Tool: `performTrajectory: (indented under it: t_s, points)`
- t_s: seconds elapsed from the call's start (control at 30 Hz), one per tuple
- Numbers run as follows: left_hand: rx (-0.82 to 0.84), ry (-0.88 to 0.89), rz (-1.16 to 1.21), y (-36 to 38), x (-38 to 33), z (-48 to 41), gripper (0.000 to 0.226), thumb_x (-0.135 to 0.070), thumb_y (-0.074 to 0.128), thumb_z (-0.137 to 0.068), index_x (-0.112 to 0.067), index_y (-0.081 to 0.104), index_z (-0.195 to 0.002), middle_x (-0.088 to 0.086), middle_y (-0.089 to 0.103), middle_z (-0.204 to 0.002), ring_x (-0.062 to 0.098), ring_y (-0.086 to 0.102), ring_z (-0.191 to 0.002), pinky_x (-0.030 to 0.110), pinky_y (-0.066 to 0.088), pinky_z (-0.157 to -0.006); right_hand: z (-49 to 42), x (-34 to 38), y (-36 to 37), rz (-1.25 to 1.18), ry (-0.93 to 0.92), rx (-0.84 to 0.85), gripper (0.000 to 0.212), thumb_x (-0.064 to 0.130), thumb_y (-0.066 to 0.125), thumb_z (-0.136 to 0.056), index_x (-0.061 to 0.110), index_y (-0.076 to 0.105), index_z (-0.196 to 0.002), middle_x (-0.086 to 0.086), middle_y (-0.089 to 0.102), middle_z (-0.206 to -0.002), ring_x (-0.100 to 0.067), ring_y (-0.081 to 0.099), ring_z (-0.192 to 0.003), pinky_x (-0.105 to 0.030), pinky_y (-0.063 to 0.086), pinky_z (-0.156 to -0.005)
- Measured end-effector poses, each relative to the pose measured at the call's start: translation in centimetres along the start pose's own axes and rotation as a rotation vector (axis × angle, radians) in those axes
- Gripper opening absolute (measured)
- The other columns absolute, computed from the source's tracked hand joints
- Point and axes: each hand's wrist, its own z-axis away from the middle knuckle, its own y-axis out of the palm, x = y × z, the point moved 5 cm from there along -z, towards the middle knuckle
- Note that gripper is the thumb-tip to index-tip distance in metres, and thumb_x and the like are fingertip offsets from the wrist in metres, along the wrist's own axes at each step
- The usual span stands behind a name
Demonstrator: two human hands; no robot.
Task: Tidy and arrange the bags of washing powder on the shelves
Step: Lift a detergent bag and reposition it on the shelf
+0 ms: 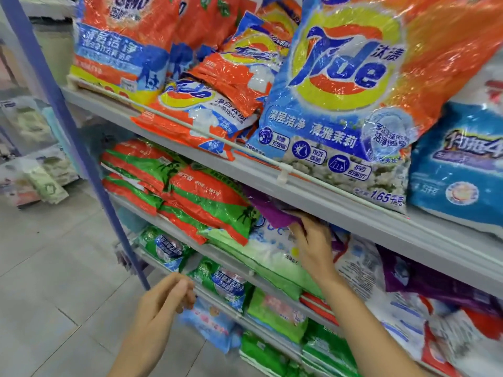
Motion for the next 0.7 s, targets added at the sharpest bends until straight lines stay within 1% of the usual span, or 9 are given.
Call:
performTrajectory:
  t_s: [0.1, 0.23, 0.3, 0.37, 0.47, 0.5, 0.57, 0.63, 0.7]
  points:
    - [0.118, 0.000, 0.001, 3.8, -0.1, -2.2, 0.019, -0.049, 0.062, -0.078, -0.037, 0.066, -0.093, -0.001, 0.070, -0.094, 0.008, 0.066, -0.086, 0.015, 0.049, -0.072, 2.3, 1.2, -2.4, -0.244, 0.067, -0.042, 0.020, 0.020, 0.043, -0.090, 0.027, 0.063, -0.091, 0.027, 0.061, -0.069, 0.008, 0.054, -0.064, -0.016, 0.039, -0.064]
    - [0.260, -0.010, 0.040, 9.9, -0.9, -4.2, 0.071, -0.061, 0.067, -0.063, -0.035, 0.044, -0.126, -0.013, 0.056, -0.122, 0.005, 0.053, -0.115, 0.024, 0.043, -0.092, 5.1, 3.2, -6.4, -0.378, 0.047, -0.114, 0.029, 0.020, 0.045, -0.094, 0.038, 0.066, -0.085, -0.004, 0.066, -0.077, -0.004, 0.054, -0.065, -0.027, 0.043, -0.060]
    - [0.321, -0.011, 0.080, 12.7, -1.8, -4.2, 0.101, -0.068, 0.073, -0.056, -0.028, 0.029, -0.137, -0.011, 0.046, -0.132, 0.006, 0.045, -0.123, 0.023, 0.037, -0.097, 6.3, 3.5, -8.7, -0.419, 0.043, -0.134, 0.033, 0.015, 0.043, -0.095, 0.037, 0.067, -0.088, 0.009, 0.070, -0.079, 0.002, 0.060, -0.071, -0.017, 0.046, -0.065]
    - [0.361, 0.008, 0.094, 15.1, -3.2, -3.7, 0.088, -0.054, 0.079, -0.062, -0.021, 0.036, -0.131, -0.008, 0.053, -0.124, 0.008, 0.051, -0.121, 0.011, 0.038, -0.092, 7.3, 3.2, -11.0, -0.460, 0.106, -0.153, 0.034, 0.018, 0.043, -0.094, 0.033, 0.069, -0.078, 0.020, 0.068, -0.076, 0.008, 0.058, -0.071, -0.012, 0.044, -0.065]
    - [0.398, 0.014, 0.131, 18.0, -5.5, -1.9, 0.091, -0.086, 0.069, -0.024, -0.024, 0.056, -0.090, -0.027, 0.067, -0.067, -0.016, 0.063, -0.074, 0.000, 0.044, -0.061, 9.4, 1.4, -14.2, -0.629, 0.293, -0.234, 0.030, 0.040, 0.051, -0.091, 0.025, 0.070, -0.074, 0.007, 0.068, -0.077, -0.008, 0.058, -0.075, -0.027, 0.046, -0.070]
    - [0.418, 0.004, 0.169, 19.1, -6.0, -1.1, 0.092, -0.089, 0.065, -0.021, -0.025, 0.057, -0.087, -0.029, 0.066, -0.062, -0.016, 0.062, -0.068, 0.002, 0.045, -0.057, 10.4, 0.7, -15.3, -0.696, 0.354, -0.259, 0.031, 0.044, 0.053, -0.088, 0.023, 0.072, -0.077, 0.002, 0.071, -0.084, -0.014, 0.061, -0.080, -0.033, 0.049, -0.078]
    - [0.484, -0.038, 0.242, 21.7, -6.4, 0.5, 0.074, -0.074, 0.072, -0.047, -0.021, 0.060, -0.097, -0.020, 0.072, -0.073, -0.003, 0.068, -0.076, 0.009, 0.050, -0.057, 12.5, -0.4, -17.5, -0.801, 0.444, -0.313, 0.032, 0.044, 0.053, -0.080, 0.021, 0.075, -0.083, -0.006, 0.073, -0.095, -0.022, 0.066, -0.092, -0.044, 0.050, -0.091]
    - [0.526, -0.054, 0.284, 24.2, -7.2, 2.4, 0.037, -0.037, 0.070, -0.072, -0.018, 0.062, -0.102, -0.014, 0.074, -0.077, 0.004, 0.070, -0.077, 0.014, 0.052, -0.056, 14.8, -1.1, -20.1, -0.861, 0.484, -0.373, 0.027, 0.040, 0.055, -0.078, 0.022, 0.075, -0.084, -0.006, 0.073, -0.098, -0.022, 0.066, -0.095, -0.046, 0.049, -0.093]
    - [0.548, -0.050, 0.303, 26.6, -8.2, 4.6, 0.028, -0.031, 0.067, -0.071, -0.020, 0.064, -0.096, -0.014, 0.074, -0.075, 0.004, 0.070, -0.070, 0.014, 0.052, -0.054, 17.1, -1.7, -23.3, -0.907, 0.472, -0.436, 0.022, 0.033, 0.057, -0.079, 0.022, 0.074, -0.086, -0.003, 0.073, -0.096, -0.018, 0.068, -0.090, -0.038, 0.055, -0.083]
